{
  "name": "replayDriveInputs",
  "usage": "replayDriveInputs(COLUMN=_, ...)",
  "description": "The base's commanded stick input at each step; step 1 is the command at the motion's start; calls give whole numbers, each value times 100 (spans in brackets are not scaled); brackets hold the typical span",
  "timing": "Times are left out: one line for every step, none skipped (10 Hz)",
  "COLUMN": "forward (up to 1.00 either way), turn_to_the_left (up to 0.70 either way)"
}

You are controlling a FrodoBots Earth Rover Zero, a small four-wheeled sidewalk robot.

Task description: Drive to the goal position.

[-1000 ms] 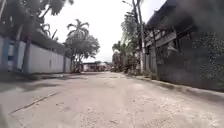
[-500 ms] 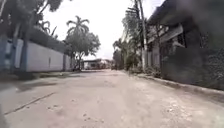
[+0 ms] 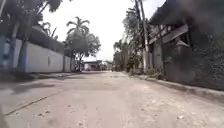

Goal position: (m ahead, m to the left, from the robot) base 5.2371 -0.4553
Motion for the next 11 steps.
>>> replayDriveInputs(forward=50, turn_to_the_left=-32)
replayDriveInputs(forward=50, turn_to_the_left=-44)
replayDriveInputs(forward=50, turn_to_the_left=-49)
replayDriveInputs(forward=50, turn_to_the_left=-49)
replayDriveInputs(forward=50, turn_to_the_left=-48)
replayDriveInputs(forward=50, turn_to_the_left=-47)
replayDriveInputs(forward=50, turn_to_the_left=-24)
replayDriveInputs(forward=50, turn_to_the_left=1)
replayDriveInputs(forward=50, turn_to_the_left=1)
replayDriveInputs(forward=50, turn_to_the_left=1)
replayDriveInputs(forward=50, turn_to_the_left=1)
